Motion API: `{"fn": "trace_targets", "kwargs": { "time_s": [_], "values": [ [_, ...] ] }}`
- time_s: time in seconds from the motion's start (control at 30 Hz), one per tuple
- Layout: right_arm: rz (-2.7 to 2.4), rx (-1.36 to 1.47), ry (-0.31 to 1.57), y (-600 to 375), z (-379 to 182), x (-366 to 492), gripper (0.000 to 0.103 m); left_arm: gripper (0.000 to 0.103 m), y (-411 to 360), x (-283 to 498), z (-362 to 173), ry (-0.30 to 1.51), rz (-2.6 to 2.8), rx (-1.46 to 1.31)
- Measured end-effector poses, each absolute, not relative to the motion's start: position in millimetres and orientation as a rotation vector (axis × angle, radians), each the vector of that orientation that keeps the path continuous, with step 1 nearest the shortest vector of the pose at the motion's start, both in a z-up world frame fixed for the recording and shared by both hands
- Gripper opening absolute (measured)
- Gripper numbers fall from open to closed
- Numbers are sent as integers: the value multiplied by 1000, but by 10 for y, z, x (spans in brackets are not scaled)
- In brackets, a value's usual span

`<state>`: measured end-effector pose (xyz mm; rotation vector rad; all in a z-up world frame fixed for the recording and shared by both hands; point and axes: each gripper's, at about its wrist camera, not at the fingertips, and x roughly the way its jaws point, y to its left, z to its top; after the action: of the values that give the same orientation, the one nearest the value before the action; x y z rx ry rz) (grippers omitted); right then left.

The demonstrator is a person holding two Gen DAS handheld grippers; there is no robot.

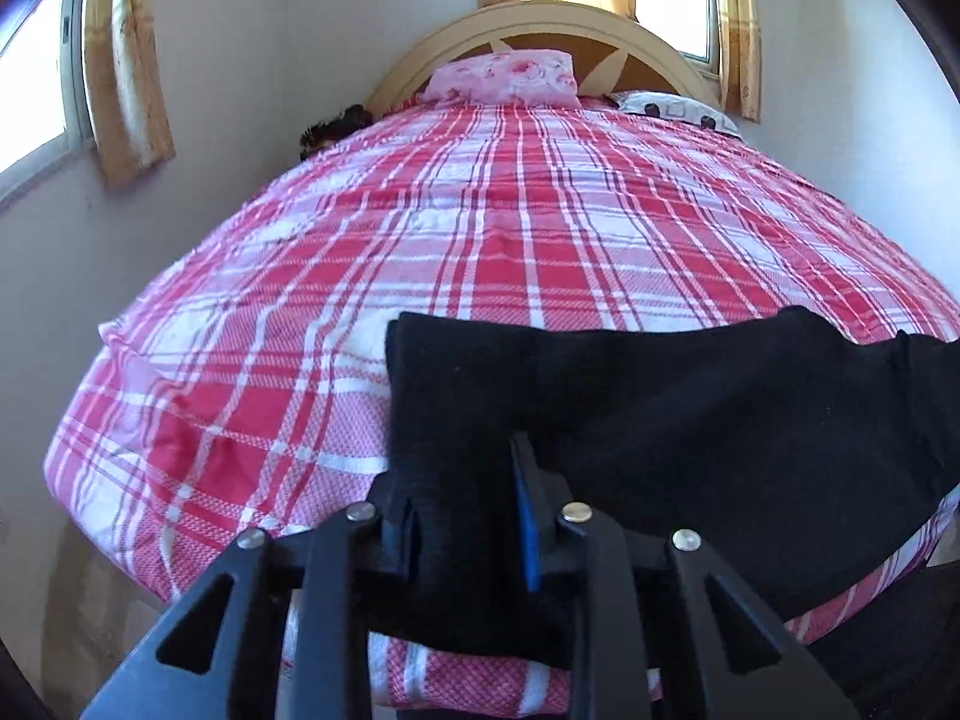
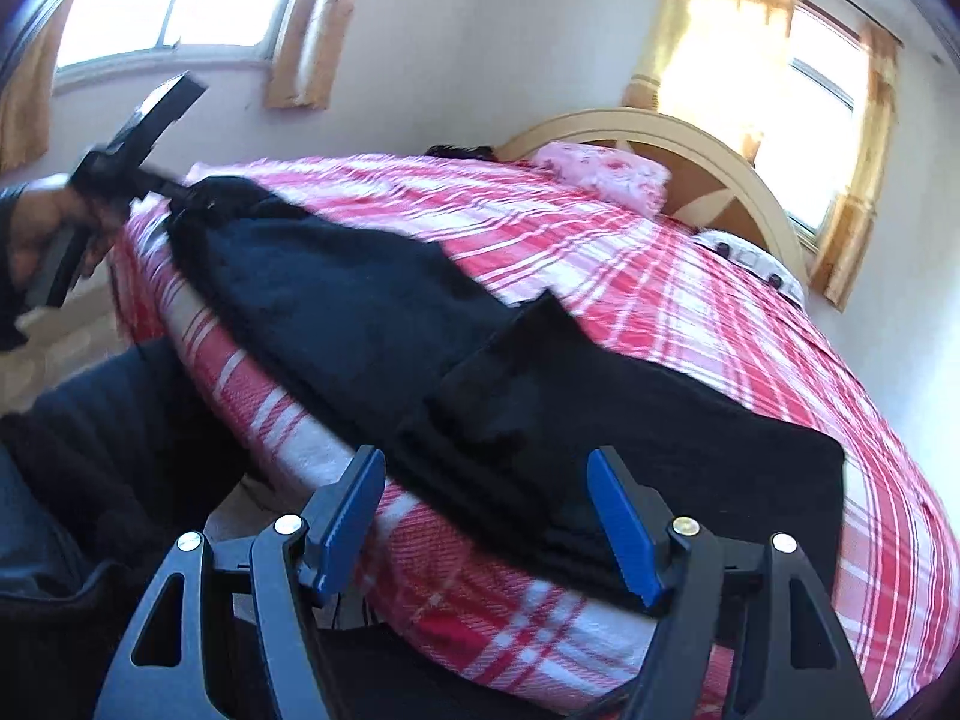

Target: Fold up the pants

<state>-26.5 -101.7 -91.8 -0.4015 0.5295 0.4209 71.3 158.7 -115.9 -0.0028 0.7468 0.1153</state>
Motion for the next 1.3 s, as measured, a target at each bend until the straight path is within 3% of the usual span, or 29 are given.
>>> {"fn": "trace_targets", "kwargs": {
  "time_s": [0.43,0.7,0.87,1.23,1.3],
  "values": [
    [243,-34,641,-1803,-662,137,71,22,1495,811,-671,715,-143,-331],
    [51,131,671,-2577,-562,305,71,22,349,1015,91,599,-396,-269],
    [-21,198,664,-2918,-605,328,71,22,-435,1134,302,591,-523,-181],
    [-106,330,661,-3312,-762,341,71,22,-1894,1209,-422,697,-622,143],
    [-112,335,656,-3329,-760,334,71,26,-2082,1179,-543,721,-651,192]
  ]
}}
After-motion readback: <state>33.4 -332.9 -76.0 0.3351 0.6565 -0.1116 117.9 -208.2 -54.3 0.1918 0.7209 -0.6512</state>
